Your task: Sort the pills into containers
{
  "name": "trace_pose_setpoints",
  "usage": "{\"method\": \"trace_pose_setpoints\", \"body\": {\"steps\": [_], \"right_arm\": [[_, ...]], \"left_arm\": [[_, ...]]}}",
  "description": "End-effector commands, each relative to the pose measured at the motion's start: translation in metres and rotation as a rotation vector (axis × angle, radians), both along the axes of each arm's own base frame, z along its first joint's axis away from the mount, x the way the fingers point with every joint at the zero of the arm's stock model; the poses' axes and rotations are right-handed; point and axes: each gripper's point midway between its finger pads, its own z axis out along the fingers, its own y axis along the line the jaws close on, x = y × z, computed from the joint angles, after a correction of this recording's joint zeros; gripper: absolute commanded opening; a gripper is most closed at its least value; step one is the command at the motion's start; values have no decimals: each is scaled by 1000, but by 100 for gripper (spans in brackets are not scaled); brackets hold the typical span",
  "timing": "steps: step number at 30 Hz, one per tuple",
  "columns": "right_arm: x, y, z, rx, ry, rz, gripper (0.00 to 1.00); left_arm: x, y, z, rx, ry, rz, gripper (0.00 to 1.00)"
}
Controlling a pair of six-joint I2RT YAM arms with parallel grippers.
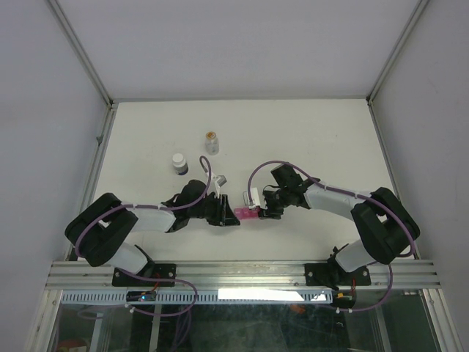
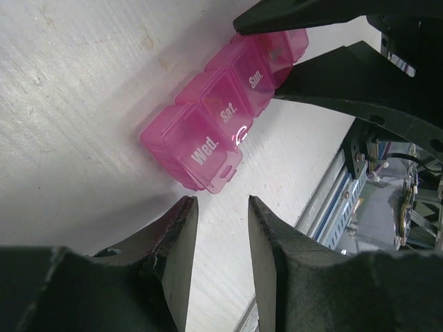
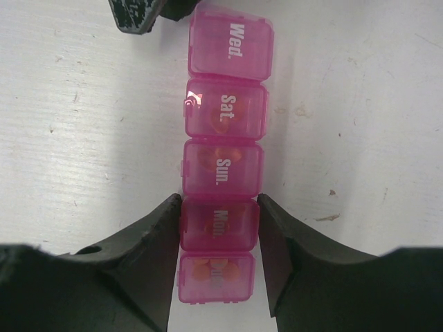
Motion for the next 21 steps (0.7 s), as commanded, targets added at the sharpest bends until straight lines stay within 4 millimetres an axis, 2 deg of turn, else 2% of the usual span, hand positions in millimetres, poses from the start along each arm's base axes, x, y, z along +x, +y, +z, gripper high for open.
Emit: {"method": "trace_pose_setpoints", "body": {"steps": [1, 14, 17, 21], "right_arm": [[-9, -17, -20, -104, 39, -17, 48], [-9, -17, -19, -103, 38, -14, 48], [-10, -17, -20, -105, 40, -14, 48], [-10, -18, -21, -108, 43, -15, 48]], "left_arm": [[12, -17, 31, -108, -58, -21, 36], [33, -18, 50, -128, -124, 37, 38], [36, -17, 67, -158, -161, 49, 38], [38, -15, 74, -172, -175, 55, 39]]}}
